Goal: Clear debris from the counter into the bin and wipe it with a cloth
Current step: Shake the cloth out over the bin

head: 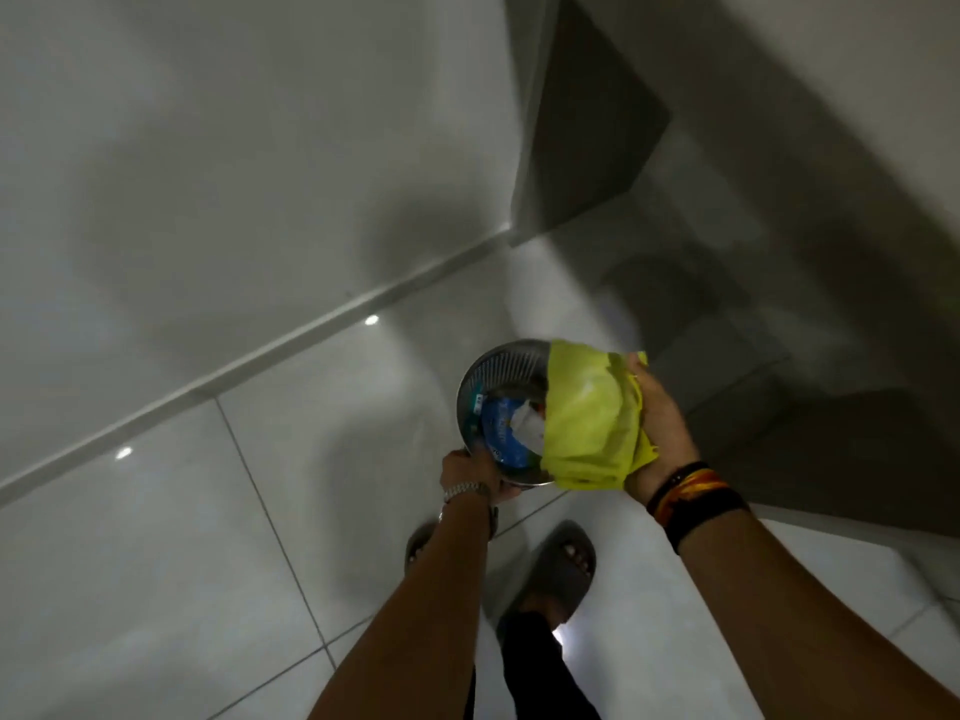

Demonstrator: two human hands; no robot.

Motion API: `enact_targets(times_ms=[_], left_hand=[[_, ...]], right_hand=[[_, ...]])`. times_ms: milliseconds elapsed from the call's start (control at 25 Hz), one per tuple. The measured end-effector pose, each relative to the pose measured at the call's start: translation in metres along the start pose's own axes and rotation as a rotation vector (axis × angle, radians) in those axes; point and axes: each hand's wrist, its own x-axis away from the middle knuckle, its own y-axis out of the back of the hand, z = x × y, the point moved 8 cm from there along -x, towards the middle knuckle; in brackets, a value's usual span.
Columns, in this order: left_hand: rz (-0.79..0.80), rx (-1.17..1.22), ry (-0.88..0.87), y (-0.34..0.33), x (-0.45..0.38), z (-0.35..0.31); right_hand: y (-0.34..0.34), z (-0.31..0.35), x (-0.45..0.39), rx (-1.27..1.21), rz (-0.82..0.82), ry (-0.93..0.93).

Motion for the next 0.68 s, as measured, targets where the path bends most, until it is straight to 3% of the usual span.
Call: enact_targets(times_ms=[120, 320, 480, 560, 640, 680], left_hand=[[0.028, 0.052, 0.045, 0.002, -0.004, 0.007], [0.084, 0.016, 0.072, -0.003, -0.03, 0.027], [-0.018, -0.159, -0.235, -0.001, 0.003, -0.029], [0.113, -0.122, -0.302, -0.007, 0.058, -0.085], [0.406, -0.122, -0.137, -0.018, 0.113, -0.124], [0.476, -0.166, -0.142, -0.014, 0.139, -0.148]], right_hand=[[0.021, -0.025, -0.026, -0.019, 0.018, 0.006], [0.05, -0.041, -0.053, 0.177, -0.149, 0.072], [0.026, -0.032, -0.037, 0.333, -0.156, 0.119], [-0.004, -0.023, -0.014, 0.371, -0.105, 0.108], [-0.037, -0.01, 0.019, 0.411, -0.033, 0.094], [-0.054, -0.001, 0.038, 0.419, -0.003, 0.092]])
